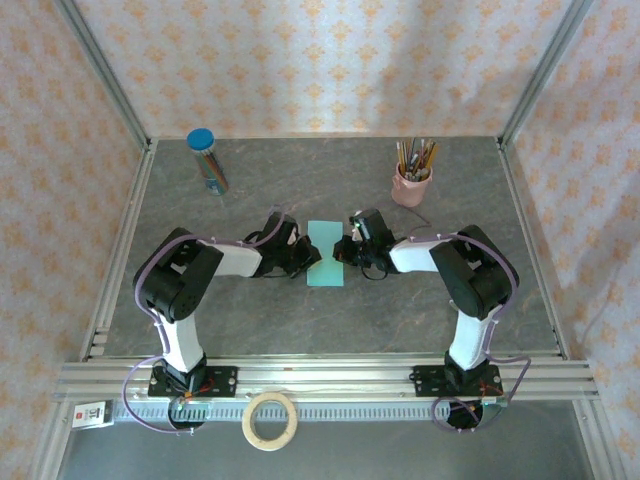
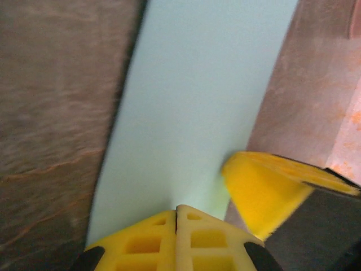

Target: Fold a paper plane with a square sheet of paper (pick it up from the middle)

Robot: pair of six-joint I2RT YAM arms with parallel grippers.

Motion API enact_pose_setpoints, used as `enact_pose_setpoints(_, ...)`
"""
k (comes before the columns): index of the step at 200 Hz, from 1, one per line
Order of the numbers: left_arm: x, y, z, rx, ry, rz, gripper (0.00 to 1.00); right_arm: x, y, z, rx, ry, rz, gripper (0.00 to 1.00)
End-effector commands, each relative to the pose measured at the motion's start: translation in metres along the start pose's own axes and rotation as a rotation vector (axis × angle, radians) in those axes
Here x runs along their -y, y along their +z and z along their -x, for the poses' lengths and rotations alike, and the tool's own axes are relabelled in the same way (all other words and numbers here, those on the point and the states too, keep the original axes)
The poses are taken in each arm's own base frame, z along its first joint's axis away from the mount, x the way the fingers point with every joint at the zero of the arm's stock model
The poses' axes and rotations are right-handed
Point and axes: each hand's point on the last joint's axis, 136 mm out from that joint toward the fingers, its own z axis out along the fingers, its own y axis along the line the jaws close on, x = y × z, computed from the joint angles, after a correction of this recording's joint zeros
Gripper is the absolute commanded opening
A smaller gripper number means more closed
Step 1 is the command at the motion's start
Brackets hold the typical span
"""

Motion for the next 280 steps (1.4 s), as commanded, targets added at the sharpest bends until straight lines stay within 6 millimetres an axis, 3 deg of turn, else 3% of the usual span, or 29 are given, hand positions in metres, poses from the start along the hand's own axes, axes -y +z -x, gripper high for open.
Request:
enact_pose_setpoints(1, -0.039, -0.005, -0.001, 0.015, -0.012, 0.117, 0.00, 0.165, -0.029, -0.134, -0.371, 0.135, -0.635, 0.01)
enact_pose_setpoints(24, -0.061, -0.013, 0.001, 0.032, -0.046, 0.152, 0.00, 0.167, -0.030, -0.134, -0.369, 0.134, -0.645, 0.01)
enact_pose_setpoints(48, -0.065, -0.026, 0.006, 0.057, -0.067, 0.146, 0.00, 0.168, -0.030, -0.133, -0.368, 0.132, -0.648, 0.01)
enact_pose_setpoints(72, -0.041, -0.046, 0.018, 0.109, -0.005, 0.127, 0.00, 0.167, -0.030, -0.132, -0.368, 0.128, -0.649, 0.01)
enact_pose_setpoints(93, -0.006, -0.056, 0.020, 0.128, 0.062, 0.051, 0.00, 0.167, -0.029, -0.133, -0.372, 0.129, -0.648, 0.01)
enact_pose_setpoints(113, 0.016, -0.047, 0.010, 0.104, 0.085, -0.005, 0.00, 0.168, -0.029, -0.133, -0.371, 0.130, -0.648, 0.01)
enact_pose_setpoints(144, 0.024, -0.022, -0.008, 0.051, 0.051, -0.047, 0.00, 0.167, -0.029, -0.132, -0.368, 0.130, -0.649, 0.01)
enact_pose_setpoints(169, 0.011, -0.012, -0.017, 0.040, 0.018, -0.009, 0.00, 0.168, -0.029, -0.132, -0.368, 0.130, -0.650, 0.01)
enact_pose_setpoints(210, -0.034, -0.011, -0.025, 0.048, -0.030, 0.091, 0.00, 0.168, -0.028, -0.132, -0.368, 0.130, -0.655, 0.01)
enact_pose_setpoints(254, -0.083, -0.033, -0.027, 0.078, -0.101, 0.182, 0.00, 0.170, -0.028, -0.131, -0.362, 0.131, -0.664, 0.01)
enact_pose_setpoints(268, -0.084, -0.045, -0.022, 0.100, -0.093, 0.182, 0.00, 0.169, -0.028, -0.130, -0.360, 0.131, -0.662, 0.01)
enact_pose_setpoints(280, -0.073, -0.055, -0.017, 0.121, -0.053, 0.159, 0.00, 0.169, -0.028, -0.130, -0.359, 0.134, -0.663, 0.01)
